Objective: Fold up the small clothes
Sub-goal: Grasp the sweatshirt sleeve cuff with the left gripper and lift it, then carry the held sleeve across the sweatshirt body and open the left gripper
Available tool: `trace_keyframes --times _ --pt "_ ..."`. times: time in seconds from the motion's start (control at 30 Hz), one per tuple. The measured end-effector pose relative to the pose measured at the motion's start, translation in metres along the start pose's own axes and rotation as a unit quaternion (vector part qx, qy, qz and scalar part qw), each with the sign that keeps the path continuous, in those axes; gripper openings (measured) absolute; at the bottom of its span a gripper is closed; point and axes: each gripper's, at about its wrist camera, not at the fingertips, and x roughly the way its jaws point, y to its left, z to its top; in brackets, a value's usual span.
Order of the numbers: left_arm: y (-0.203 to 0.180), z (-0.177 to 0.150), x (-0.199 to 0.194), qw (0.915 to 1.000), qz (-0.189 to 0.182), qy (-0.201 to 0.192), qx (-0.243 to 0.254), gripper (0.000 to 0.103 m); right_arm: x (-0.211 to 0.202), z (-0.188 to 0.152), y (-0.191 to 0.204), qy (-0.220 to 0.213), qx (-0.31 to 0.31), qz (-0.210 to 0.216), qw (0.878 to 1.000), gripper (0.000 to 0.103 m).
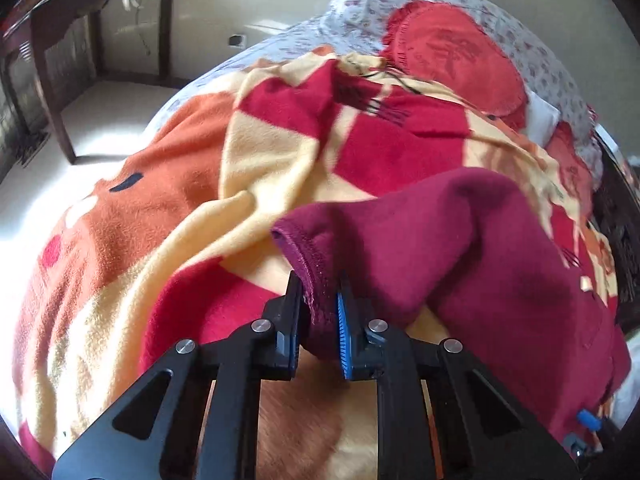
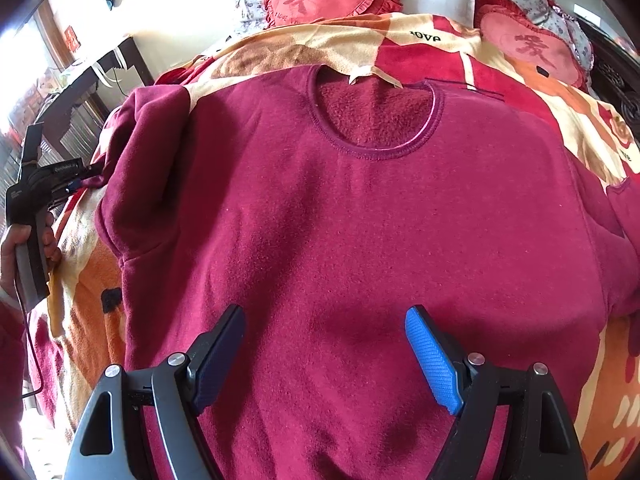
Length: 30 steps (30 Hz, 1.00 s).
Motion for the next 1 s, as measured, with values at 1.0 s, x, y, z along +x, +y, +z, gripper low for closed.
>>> trace_keyframes --times 1.0 --pt "-0.402 -0.155 -0.053 0.9291 -0.241 0.114 0.256 0.013 -0.089 -0.025 -0.167 -0.075 0.135 -0.063 0.986 0.080"
